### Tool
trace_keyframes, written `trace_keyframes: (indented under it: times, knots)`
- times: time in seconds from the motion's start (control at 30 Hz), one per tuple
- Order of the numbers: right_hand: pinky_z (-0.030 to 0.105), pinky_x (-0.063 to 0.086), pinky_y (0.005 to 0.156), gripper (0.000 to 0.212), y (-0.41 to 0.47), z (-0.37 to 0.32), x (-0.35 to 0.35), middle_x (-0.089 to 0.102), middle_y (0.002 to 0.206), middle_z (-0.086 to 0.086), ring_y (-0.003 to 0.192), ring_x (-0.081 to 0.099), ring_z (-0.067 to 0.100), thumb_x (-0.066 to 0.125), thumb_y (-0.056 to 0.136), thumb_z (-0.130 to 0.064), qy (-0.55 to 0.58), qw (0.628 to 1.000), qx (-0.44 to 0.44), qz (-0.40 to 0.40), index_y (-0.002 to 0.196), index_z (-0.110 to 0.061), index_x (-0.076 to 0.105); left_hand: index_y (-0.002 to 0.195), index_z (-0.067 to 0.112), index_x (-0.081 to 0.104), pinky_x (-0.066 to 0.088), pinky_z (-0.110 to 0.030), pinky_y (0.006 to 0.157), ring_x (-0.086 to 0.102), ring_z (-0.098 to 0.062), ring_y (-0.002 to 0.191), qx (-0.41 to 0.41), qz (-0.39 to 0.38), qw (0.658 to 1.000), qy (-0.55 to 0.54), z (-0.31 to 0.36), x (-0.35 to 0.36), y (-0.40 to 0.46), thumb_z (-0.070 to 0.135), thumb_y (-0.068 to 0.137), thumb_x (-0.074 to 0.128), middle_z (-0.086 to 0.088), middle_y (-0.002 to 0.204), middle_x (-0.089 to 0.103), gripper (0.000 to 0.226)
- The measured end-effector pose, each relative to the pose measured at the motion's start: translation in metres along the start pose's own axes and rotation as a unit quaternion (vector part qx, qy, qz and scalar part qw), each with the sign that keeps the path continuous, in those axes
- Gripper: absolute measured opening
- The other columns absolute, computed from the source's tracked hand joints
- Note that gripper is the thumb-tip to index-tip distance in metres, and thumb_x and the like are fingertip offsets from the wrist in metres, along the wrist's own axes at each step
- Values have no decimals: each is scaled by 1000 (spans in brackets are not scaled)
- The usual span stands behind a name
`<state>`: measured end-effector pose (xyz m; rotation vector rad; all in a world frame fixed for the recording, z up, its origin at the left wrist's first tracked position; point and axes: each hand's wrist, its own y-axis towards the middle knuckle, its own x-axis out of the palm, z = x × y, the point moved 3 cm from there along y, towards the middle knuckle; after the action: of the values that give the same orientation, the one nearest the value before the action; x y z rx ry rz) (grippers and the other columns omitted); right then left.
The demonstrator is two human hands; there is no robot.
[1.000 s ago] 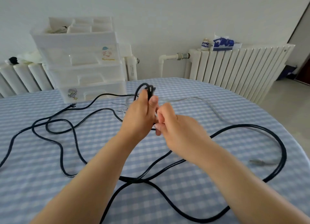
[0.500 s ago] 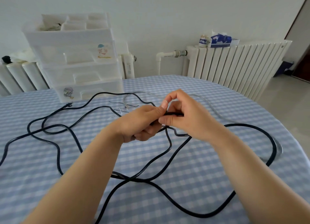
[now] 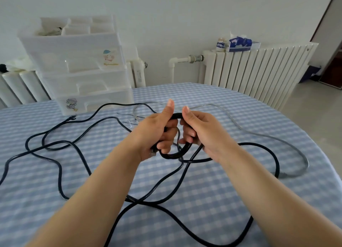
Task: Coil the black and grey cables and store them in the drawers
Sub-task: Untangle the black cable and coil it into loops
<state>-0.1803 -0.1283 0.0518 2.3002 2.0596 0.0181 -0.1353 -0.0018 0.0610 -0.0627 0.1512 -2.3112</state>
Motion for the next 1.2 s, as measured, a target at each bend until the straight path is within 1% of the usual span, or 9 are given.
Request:
trace_keyframes:
  times: [0.17,0.33,0.5,0.63,0.73,0.8,0.97,1.1,1.2]
  knots:
    - [24,28,45,46,1,1,3,29,50,-4,44,25,10,59,92,-43,63,996,30,58,53,-21,49,53,20,30,23,-23,39,23,-13,43,9,60,998,-20,-8,9,6,53,97,39,1,51,32,55]
    - [23,20,41,49,3,2,5,35,45,-4,40,24,9,60,92,-40,72,996,19,58,50,-22,45,57,18,32,12,-18,33,21,-8,40,-65,-87,971,-214,-14,11,7,59,92,37,3,51,29,54]
    - [22,26,41,43,3,3,5,51,71,16,48,33,14,59,91,-45,58,998,8,29,72,-8,67,57,17,43,13,-19,33,17,-7,35,-66,-155,958,-234,-11,12,3,60,91,33,8,41,27,55]
    - [23,42,50,78,4,4,1,43,84,21,56,35,24,53,86,-58,53,999,-12,1,103,17,55,54,19,38,10,-16,29,22,-4,25,-59,-99,967,-226,-10,11,4,47,98,34,4,42,38,52]
    - [32,56,74,61,3,7,3,60,71,23,65,62,16,41,96,-50,58,998,-9,-19,96,5,67,57,18,38,5,-15,32,18,-4,23,-46,-69,972,-218,-9,9,6,44,99,33,3,42,39,50]
    - [34,57,82,49,2,6,7,70,69,6,78,70,13,36,98,-47,64,998,-15,-22,102,-7,64,60,17,37,7,-14,31,19,-4,23,-36,-51,972,-227,-8,9,6,43,100,33,2,43,41,48]
    - [46,56,84,63,7,13,1,60,123,15,101,68,29,60,81,-52,150,985,68,-52,133,-21,42,63,19,37,12,-13,25,20,-3,24,37,36,942,-332,3,-13,9,37,101,31,5,46,43,43]
    - [43,58,82,38,1,19,16,70,94,14,85,70,30,54,95,-11,156,972,110,-135,132,-8,43,61,18,40,18,-14,24,23,-4,22,76,78,898,-426,6,-41,10,31,101,30,4,60,61,43]
    - [34,60,67,13,-3,22,24,65,72,6,64,69,23,49,100,-9,72,984,122,-112,112,-6,52,61,17,41,19,-14,24,24,-6,22,94,84,885,-447,9,-44,8,30,101,28,1,83,74,43]
